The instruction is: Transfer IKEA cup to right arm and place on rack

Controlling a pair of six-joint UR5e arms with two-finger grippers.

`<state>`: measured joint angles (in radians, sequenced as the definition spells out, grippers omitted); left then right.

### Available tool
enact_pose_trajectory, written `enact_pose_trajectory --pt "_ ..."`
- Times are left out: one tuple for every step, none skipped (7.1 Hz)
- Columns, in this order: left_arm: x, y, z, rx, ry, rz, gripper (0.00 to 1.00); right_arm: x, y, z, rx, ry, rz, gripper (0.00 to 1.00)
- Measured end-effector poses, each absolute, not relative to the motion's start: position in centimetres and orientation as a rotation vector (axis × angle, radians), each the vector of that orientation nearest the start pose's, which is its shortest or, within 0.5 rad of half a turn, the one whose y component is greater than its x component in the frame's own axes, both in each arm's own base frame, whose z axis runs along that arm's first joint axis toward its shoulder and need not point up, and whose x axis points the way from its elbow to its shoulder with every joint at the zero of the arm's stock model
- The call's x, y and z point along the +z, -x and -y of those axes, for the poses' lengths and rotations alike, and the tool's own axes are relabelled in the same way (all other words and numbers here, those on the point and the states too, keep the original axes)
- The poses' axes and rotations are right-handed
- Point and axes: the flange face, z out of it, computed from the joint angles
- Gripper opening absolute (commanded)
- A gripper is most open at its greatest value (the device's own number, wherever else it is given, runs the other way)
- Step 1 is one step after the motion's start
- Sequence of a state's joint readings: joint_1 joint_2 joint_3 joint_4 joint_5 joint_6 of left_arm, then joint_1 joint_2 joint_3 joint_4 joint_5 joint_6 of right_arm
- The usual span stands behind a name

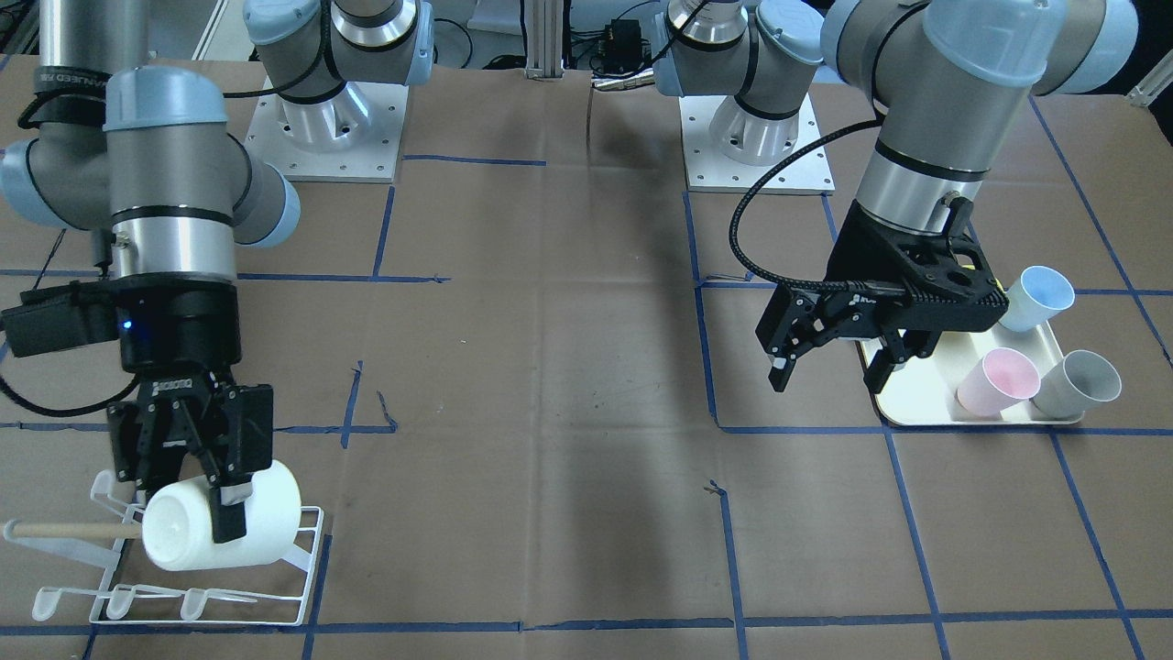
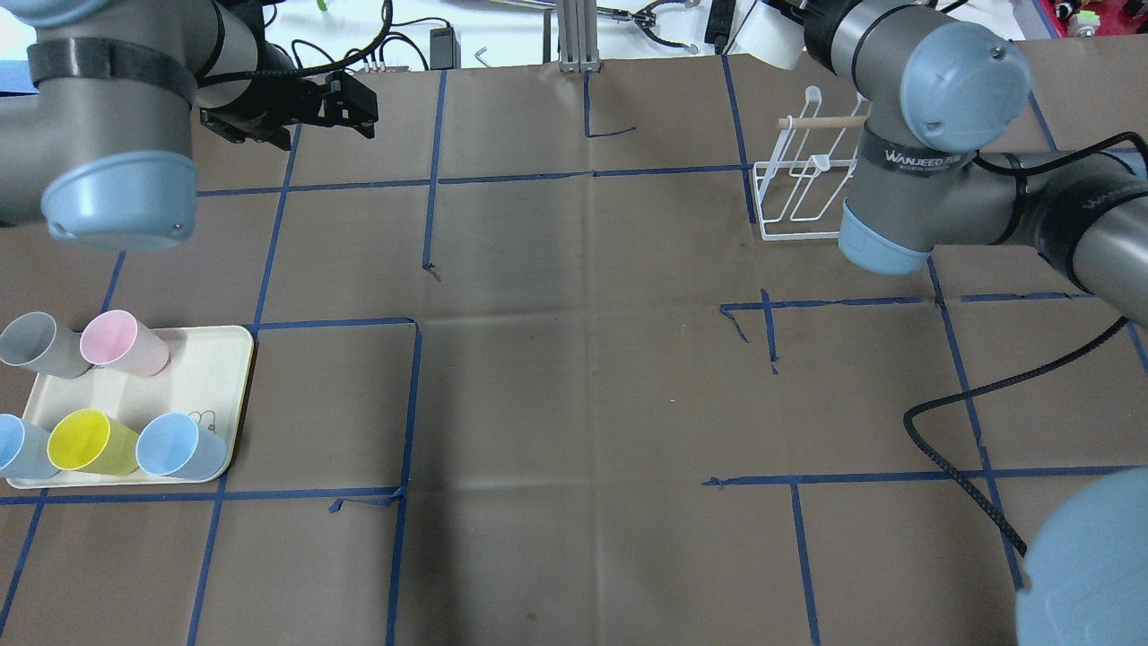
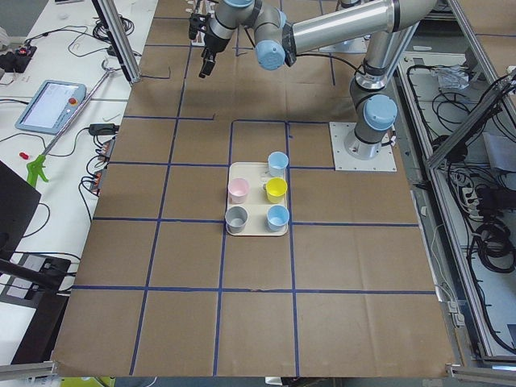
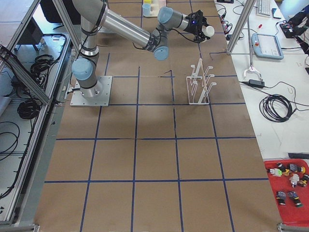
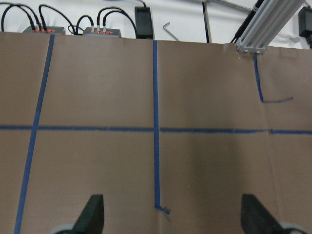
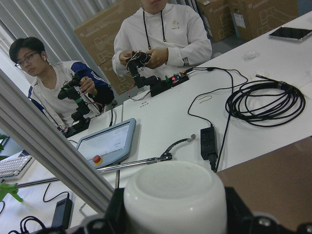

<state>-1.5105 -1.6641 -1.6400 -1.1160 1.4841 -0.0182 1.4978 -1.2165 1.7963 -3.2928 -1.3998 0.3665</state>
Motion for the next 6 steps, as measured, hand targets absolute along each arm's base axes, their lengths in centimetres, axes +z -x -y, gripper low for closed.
enact_pose_trajectory --pt "47.9 11.1 54.8 -0.269 0.132 -3.195 1.00 38.9 -9.3 63.0 -1.587 -0.319 -2.396 0.19" --pt "50.0 11.0 53.6 -0.107 0.151 -3.182 1.00 37.8 -8.5 64.4 -1.676 -0.244 -2.395 0.19" --pt "51.2 10.9 52.5 -0.008 0.164 -3.161 1.00 36.7 -7.9 65.8 -1.759 -0.176 -2.388 0.18" --pt "51.8 10.8 51.7 0.034 0.167 -3.150 1.00 35.5 -7.4 66.6 -1.819 -0.130 -2.379 0.18" --pt "51.9 10.7 51.1 0.054 0.166 -3.145 1.00 34.4 -7.1 66.8 -1.836 -0.111 -2.381 0.17" --pt "51.7 10.3 50.5 0.070 0.148 -3.132 1.00 33.3 -6.9 66.5 -1.823 -0.108 -2.398 0.17"
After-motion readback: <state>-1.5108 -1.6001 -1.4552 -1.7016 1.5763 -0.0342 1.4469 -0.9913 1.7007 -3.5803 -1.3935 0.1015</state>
